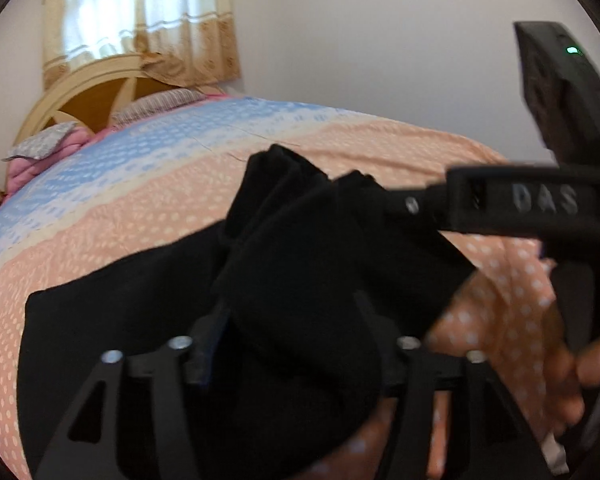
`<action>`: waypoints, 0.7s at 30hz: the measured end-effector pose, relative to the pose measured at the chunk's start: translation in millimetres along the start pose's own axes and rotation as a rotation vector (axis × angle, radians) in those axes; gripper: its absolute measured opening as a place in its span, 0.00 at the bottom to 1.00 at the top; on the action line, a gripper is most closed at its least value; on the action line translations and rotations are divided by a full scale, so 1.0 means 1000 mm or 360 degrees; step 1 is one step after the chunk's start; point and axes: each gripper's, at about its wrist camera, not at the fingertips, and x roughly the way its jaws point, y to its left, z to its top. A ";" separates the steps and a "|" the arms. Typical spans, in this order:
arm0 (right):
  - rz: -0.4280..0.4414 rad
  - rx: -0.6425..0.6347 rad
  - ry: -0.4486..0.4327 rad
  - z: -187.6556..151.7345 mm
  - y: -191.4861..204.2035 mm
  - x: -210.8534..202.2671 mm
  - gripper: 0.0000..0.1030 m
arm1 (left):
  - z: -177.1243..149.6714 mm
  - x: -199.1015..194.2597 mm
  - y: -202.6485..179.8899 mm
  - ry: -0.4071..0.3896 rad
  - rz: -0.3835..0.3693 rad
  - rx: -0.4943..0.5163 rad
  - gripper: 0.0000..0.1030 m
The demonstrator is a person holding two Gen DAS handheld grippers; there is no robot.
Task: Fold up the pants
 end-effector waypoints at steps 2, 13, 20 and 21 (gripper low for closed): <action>0.0068 0.0032 -0.0001 0.001 -0.001 -0.002 0.54 | 0.001 -0.014 0.006 -0.0033 -0.0022 -0.0030 0.83; 0.0269 0.0189 0.0033 0.012 0.006 -0.006 0.61 | -0.022 -0.076 0.094 -0.0122 0.0324 -0.0429 0.98; 0.0063 0.0099 0.0128 0.004 0.012 0.029 0.61 | -0.034 -0.070 0.116 -0.0085 0.0434 -0.0572 0.98; 0.0067 0.0095 0.0156 0.000 0.012 0.034 0.61 | -0.034 -0.068 0.115 -0.0078 0.0438 -0.0569 0.98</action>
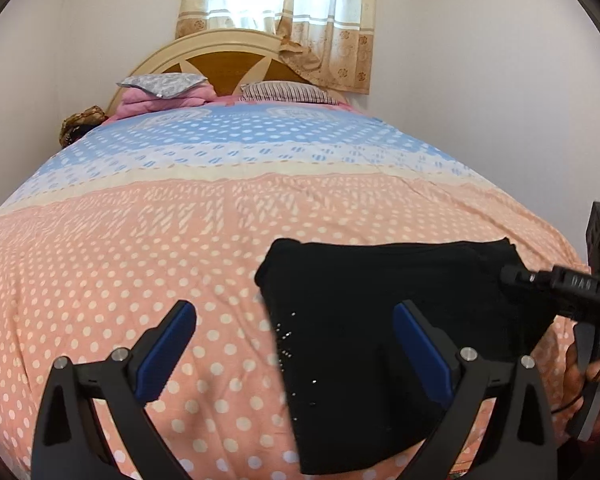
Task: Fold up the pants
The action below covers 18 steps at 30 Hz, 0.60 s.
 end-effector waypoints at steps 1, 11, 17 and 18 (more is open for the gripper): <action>-0.0029 -0.0033 0.0002 -0.004 0.002 0.004 0.61 | -0.001 0.001 0.000 0.0004 -0.0001 0.0003 0.98; -0.0119 -0.0357 -0.0007 -0.017 0.032 0.008 0.22 | -0.003 0.010 0.005 0.0032 0.0008 -0.0001 0.98; -0.0047 -0.0389 0.0003 -0.007 0.032 -0.005 0.20 | -0.001 0.008 0.009 0.0014 0.0023 -0.0014 0.98; -0.0048 -0.0407 -0.0003 -0.005 0.031 -0.009 0.20 | -0.001 0.008 0.009 0.0009 0.0027 -0.0013 0.98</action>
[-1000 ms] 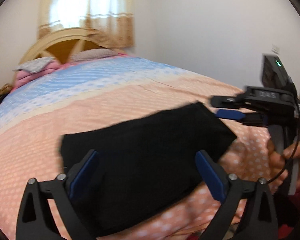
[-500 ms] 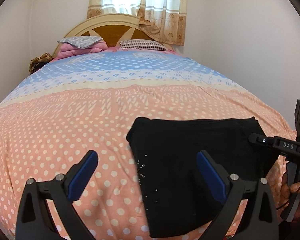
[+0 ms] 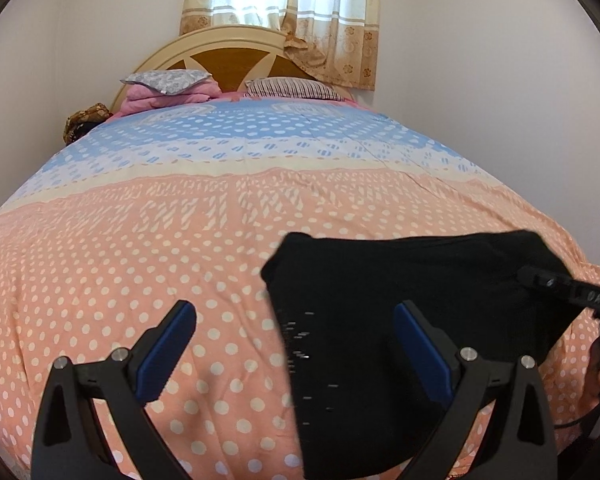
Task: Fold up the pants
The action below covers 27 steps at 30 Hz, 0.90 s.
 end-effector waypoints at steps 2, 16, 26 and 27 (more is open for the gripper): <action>-0.0011 -0.0037 -0.0030 0.006 -0.005 -0.011 0.20 | 0.001 -0.001 0.000 -0.0006 0.0001 0.0001 0.98; -0.0106 -0.0045 0.0060 0.003 -0.060 -0.002 0.31 | -0.002 0.008 -0.009 0.0025 0.0080 0.0077 0.98; -0.0329 -0.0253 -0.0206 0.007 -0.025 -0.063 0.33 | 0.019 0.007 -0.031 -0.0097 0.0065 0.0172 0.98; -0.0305 -0.0268 -0.0182 0.006 -0.022 -0.059 0.33 | 0.021 0.010 -0.039 -0.0103 0.0041 0.0194 0.98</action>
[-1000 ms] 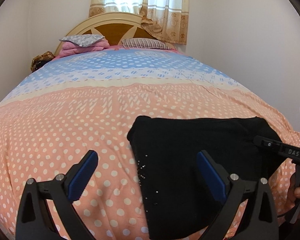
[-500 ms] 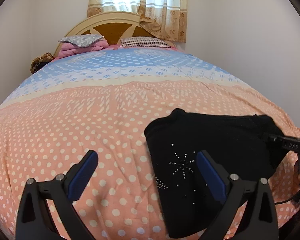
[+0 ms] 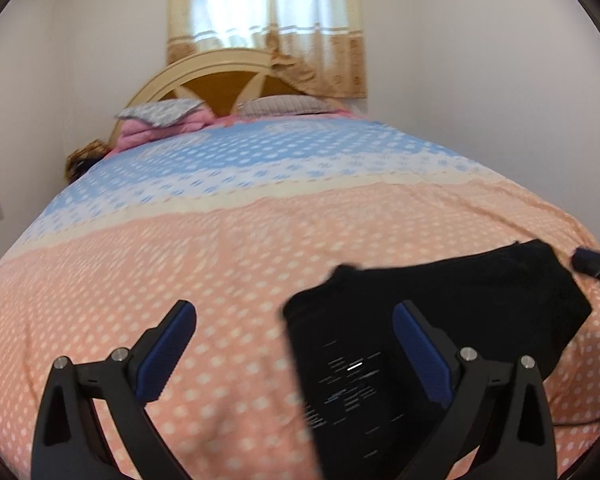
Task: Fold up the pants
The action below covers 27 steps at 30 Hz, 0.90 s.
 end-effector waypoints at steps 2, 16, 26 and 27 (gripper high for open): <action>0.0005 -0.0008 0.0052 -0.002 0.002 0.014 0.33 | 0.004 0.007 -0.016 0.0013 -0.0005 0.0034 0.98; 0.0186 0.0334 0.0100 -0.015 -0.028 0.042 0.33 | -0.009 0.035 -0.006 0.0223 0.0001 -0.0075 0.99; 0.0136 0.0249 0.0134 -0.029 -0.018 0.008 0.33 | -0.050 0.008 0.004 0.0242 0.0079 -0.0113 0.99; 0.0119 0.0239 0.0144 -0.033 -0.016 0.010 0.33 | -0.054 0.013 0.006 0.0284 0.0081 -0.0121 0.99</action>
